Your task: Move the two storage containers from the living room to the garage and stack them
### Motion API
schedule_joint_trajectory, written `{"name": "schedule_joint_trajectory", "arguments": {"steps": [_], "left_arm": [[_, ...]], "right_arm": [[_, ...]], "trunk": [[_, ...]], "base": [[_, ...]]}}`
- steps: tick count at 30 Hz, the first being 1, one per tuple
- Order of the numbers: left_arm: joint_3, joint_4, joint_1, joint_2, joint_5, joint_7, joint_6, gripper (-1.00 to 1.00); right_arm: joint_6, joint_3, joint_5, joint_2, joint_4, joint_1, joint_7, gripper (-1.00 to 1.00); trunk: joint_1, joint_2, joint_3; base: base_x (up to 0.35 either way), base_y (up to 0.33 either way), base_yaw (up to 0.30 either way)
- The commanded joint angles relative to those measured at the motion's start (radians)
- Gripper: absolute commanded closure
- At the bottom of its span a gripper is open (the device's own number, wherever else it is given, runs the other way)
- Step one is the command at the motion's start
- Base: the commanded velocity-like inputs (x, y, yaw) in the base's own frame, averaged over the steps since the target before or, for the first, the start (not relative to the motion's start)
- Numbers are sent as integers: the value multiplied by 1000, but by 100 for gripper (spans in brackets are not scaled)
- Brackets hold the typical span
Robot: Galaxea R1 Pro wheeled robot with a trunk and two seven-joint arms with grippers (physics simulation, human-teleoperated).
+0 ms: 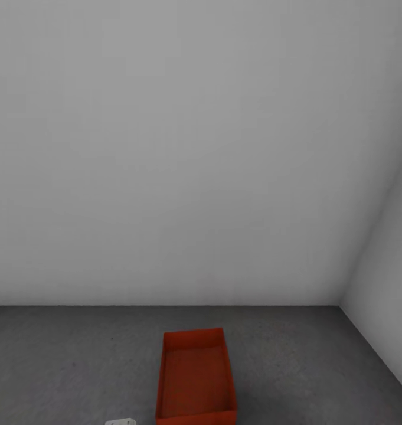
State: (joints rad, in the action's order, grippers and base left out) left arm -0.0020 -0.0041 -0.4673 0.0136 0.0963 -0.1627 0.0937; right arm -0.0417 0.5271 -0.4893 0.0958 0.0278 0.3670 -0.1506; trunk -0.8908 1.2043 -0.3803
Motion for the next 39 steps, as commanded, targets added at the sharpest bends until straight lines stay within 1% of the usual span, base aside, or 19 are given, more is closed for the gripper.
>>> {"name": "schedule_joint_trajectory", "arguments": {"steps": [1, 34, 39], "left_arm": [[-1, 0, -1, 0, 10, -3, 3, -100], [-1, 0, -1, 1, 11, -3, 3, -100], [-1, 0, -1, 1, 11, -3, 3, -100]], "right_arm": [[-4, 8, -9, 1, 3, 1, -1, -100], [-4, 8, -11, 4, 3, 1, -1, -100], [-4, 8, -11, 1, 3, 1, -1, -100]], "trunk": [[0, 1, 0], [0, 1, 51], [0, 1, 55]], "base": [[0, 0, -1], [0, 0, 0], [0, 0, 0]]}}
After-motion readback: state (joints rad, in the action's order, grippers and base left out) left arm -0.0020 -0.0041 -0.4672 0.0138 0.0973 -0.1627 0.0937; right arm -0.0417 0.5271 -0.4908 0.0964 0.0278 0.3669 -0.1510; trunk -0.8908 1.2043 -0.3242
